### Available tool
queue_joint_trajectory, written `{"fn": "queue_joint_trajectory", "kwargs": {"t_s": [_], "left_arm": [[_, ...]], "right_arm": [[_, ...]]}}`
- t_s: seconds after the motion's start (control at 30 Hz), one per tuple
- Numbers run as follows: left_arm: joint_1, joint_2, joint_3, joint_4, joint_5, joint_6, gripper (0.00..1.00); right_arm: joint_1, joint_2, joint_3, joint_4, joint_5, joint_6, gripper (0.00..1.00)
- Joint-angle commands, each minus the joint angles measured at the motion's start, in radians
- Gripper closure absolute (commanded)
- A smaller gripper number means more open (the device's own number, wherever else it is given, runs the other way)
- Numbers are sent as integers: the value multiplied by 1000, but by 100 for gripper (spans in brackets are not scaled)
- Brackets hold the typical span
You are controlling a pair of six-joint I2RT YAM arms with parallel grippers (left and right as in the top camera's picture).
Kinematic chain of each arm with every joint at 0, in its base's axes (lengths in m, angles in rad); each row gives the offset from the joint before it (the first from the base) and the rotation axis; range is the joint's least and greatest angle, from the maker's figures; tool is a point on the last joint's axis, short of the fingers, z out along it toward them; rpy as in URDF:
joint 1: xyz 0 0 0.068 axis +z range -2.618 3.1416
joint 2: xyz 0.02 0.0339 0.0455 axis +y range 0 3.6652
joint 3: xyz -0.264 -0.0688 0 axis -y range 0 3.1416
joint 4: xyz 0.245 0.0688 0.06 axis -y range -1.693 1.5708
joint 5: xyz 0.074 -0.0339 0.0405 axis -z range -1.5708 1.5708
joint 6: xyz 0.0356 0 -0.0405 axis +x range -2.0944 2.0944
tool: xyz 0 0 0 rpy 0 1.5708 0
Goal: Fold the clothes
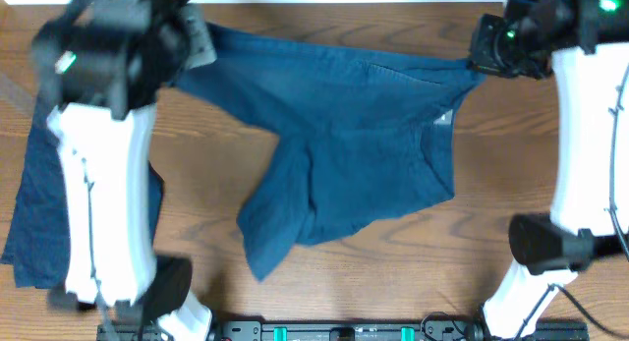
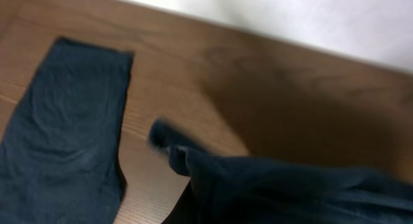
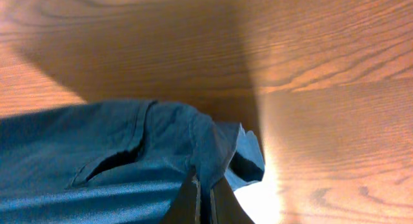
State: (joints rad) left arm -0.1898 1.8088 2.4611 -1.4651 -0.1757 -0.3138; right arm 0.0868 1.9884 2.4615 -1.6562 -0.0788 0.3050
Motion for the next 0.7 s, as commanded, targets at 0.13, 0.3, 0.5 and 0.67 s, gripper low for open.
{"fn": "queue_joint_trajectory", "kwargs": {"t_s": [0.13,0.3,0.5,0.67], "left_arm": [[38,274,5,44,-44,30,94],[38,418,5,93,-37,29,94],[38,479,5,144,-37,56,94],[43,479,5,217,-38,93,94]], "right_arm": [[-87,171,1,37,161,-68,99],[-119,274,1,78,160,-75,98],[-134,334,1,137,156,-86,99],[-134,351,1,182,149,-121,99]]}}
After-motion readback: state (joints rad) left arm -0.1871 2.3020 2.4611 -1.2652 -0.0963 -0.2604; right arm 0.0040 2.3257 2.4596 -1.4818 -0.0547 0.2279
